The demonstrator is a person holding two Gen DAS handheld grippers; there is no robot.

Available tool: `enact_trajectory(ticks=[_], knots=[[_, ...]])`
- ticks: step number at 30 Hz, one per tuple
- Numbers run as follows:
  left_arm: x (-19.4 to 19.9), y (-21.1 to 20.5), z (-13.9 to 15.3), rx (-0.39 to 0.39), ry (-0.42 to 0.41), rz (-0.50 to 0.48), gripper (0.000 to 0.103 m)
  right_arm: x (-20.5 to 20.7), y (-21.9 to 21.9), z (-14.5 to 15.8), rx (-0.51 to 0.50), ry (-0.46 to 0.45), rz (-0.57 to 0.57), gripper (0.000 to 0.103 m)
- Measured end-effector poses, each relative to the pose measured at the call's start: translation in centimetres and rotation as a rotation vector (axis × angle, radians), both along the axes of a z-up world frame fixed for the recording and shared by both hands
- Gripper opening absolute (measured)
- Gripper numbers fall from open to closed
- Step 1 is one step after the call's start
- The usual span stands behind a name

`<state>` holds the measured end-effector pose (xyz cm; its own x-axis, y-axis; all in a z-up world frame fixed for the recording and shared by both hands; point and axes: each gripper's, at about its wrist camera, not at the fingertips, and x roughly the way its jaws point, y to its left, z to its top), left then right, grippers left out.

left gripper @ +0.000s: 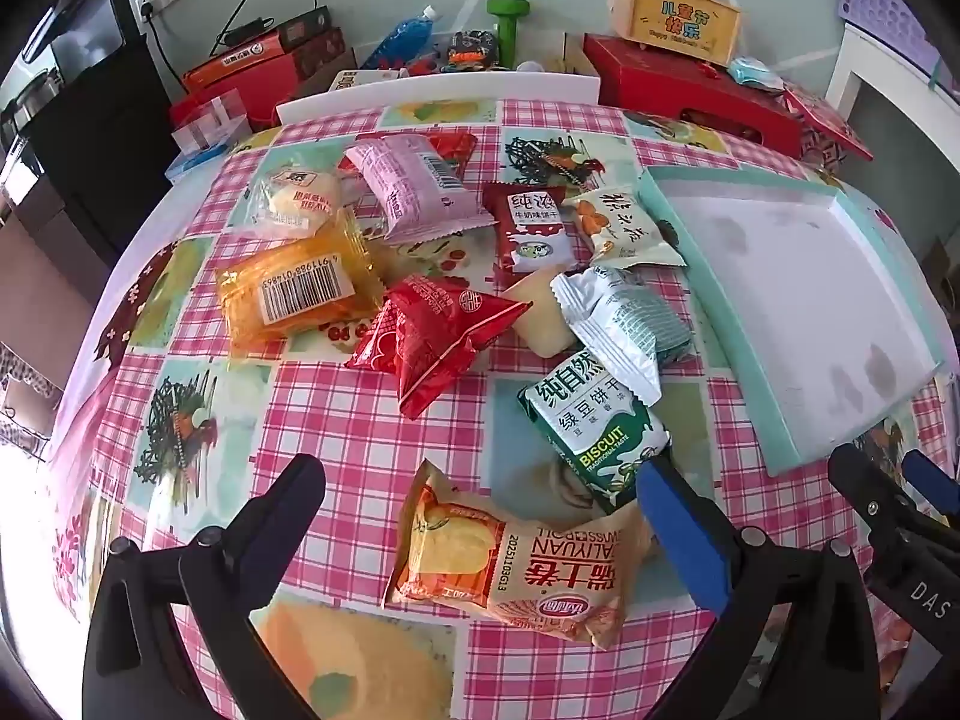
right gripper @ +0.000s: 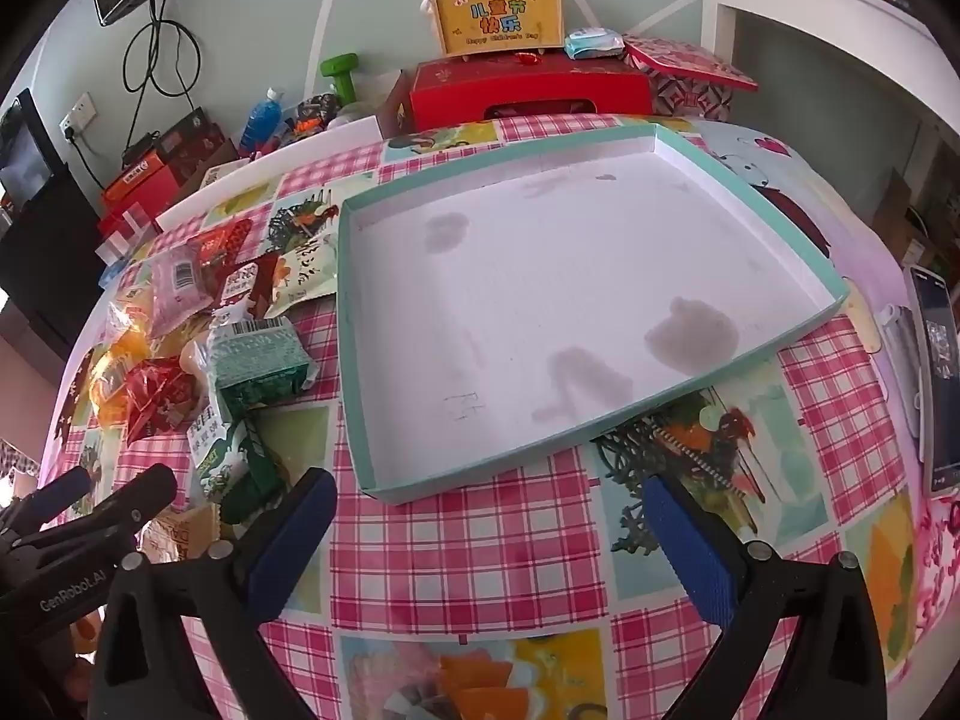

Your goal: Organize snacks

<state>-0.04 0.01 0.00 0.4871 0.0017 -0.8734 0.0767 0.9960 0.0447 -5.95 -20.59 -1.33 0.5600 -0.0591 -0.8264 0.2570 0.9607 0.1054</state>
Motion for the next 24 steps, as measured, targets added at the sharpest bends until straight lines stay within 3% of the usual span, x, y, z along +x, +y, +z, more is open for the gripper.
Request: enact_trajectory(ticks=[8, 24], knots=[[0.9, 0.1, 0.8, -0.015, 0.020, 0.006, 0.103, -0.3, -0.3, 0.3, 0.003, -0.006, -0.008, 0.103], [0.1, -0.3, -0.5, -0.001, 0.012, -0.016, 0.103, 0.1, -0.1, -0.1, 0.002, 0.013, -0.004, 0.103]])
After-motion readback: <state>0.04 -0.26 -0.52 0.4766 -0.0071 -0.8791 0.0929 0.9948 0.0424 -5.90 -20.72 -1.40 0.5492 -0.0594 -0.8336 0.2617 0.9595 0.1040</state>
